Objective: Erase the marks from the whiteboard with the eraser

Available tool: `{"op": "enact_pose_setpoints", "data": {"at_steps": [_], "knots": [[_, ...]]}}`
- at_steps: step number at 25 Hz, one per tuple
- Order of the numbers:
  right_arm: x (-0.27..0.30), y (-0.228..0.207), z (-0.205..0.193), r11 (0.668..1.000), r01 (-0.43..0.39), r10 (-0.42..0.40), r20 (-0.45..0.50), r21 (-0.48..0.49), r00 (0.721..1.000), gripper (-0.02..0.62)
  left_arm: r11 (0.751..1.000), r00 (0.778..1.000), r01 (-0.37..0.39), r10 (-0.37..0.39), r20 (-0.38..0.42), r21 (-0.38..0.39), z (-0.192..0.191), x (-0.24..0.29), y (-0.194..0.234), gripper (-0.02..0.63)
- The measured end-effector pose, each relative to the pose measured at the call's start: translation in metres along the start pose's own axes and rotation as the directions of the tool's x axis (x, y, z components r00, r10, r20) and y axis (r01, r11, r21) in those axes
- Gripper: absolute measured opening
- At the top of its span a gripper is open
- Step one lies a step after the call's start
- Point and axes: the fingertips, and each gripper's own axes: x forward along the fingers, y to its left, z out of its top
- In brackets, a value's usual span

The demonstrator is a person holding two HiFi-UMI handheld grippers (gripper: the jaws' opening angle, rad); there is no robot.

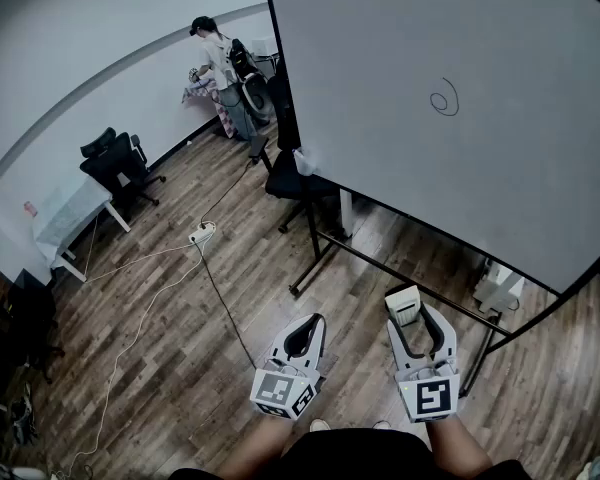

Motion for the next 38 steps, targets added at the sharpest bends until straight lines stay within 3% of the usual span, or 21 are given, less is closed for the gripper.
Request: {"op": "enact_pose_setpoints", "data": {"at_steps": [10,16,20,23,27,30,34,38], "knots": [[0.027,0.025,-0.006,0.999,-0.012,0.011,-0.02,-0.044,1.0,0.244,0.998,0.998,0.058,-0.057,0.011,-0.015,0.001,0.001,0.025,0.026],[0.045,0.038,-0.004,0.999,0.036,-0.036,-0.002,-0.017,0.999,0.245,0.995,0.995,0.095,-0.095,0.016,0.003,0.009,-0.007,0.056,0.026],[0.056,0.042,0.001,0.997,0.07,-0.069,0.007,-0.016,0.998,0.245,0.995,0.994,0.084,-0.088,0.072,0.059,0.022,-0.008,0.078,0.026],[0.071,0.035,0.0,0.996,0.091,-0.091,0.017,0.003,0.996,0.245,0.989,0.99,0.096,-0.106,0.088,0.112,0.026,0.01,0.09,0.026],[0.094,0.018,-0.007,0.993,0.111,-0.111,-0.005,0.024,0.994,0.244,0.986,0.988,0.117,-0.127,0.087,0.117,0.031,0.042,0.103,0.026],[0.12,0.001,-0.015,0.993,0.111,-0.11,-0.031,0.028,0.993,0.244,0.988,0.99,0.114,-0.122,0.069,0.104,0.029,0.074,0.113,0.026],[0.15,-0.027,-0.011,0.993,0.116,-0.116,0.005,0.018,0.993,0.245,0.995,0.996,0.08,-0.082,0.03,0.055,0.024,0.116,0.128,0.026],[0.176,-0.064,-0.011,0.991,0.13,-0.131,0.021,0.021,0.991,0.245,0.994,0.995,0.094,-0.096,0.022,0.057,0.029,0.16,0.13,0.026]]}}
